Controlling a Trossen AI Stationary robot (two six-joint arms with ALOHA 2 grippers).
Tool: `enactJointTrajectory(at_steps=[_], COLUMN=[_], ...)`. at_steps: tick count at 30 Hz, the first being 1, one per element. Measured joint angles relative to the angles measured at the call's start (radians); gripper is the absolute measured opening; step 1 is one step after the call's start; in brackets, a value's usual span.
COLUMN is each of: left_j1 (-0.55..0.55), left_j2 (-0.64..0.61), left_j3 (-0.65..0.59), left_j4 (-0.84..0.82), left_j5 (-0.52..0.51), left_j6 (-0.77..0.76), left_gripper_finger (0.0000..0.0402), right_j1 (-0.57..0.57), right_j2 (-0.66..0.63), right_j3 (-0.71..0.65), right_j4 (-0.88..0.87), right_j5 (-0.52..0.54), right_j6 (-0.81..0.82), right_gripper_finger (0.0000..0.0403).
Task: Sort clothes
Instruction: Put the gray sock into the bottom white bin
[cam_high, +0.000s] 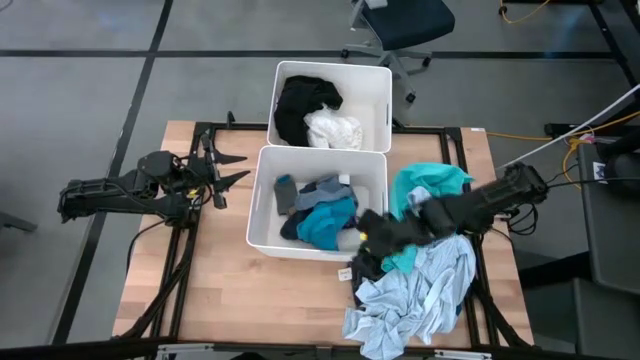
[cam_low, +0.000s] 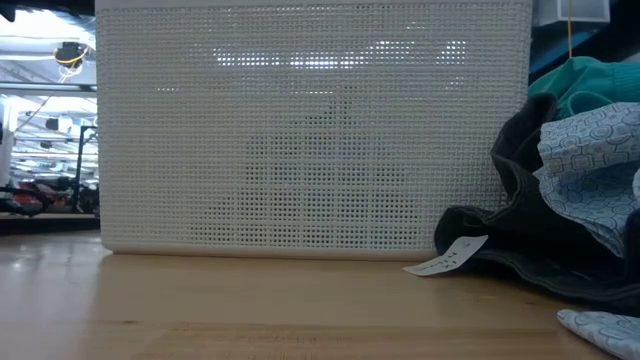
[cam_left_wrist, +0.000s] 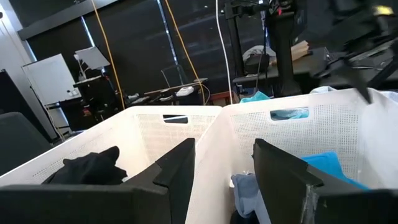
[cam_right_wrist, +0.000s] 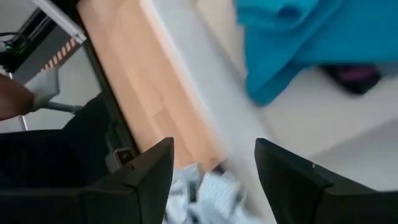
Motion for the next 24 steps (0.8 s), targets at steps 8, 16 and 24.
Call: enactJointTrajectory(at_steps=[8, 16, 24], left_j1=[0.000, 0.000, 0.000], left_j2=[0.000, 0.000, 0.000], left_j3=[0.000, 0.000, 0.000], left_j4=[0.000, 0.002, 0.003], left_j5=[0.000, 0.000, 0.000], left_j6=[-0.004, -0.004, -0.005], left_gripper_finger=[0.0150, 0.0150, 0.0150], right_j1=[0.282, 0.523, 0.626], right_j2=[-0.031, 0.016, 0.153], right_j3=[0.000, 0.000, 0.000], right_j4=[-0.071, -0.231, -0.243], right_j5=[0.256, 0.322, 0.077], right_j6=[0.375, 0.947, 1.232], right_gripper_finger=[0.0225, 0.0225, 0.0225])
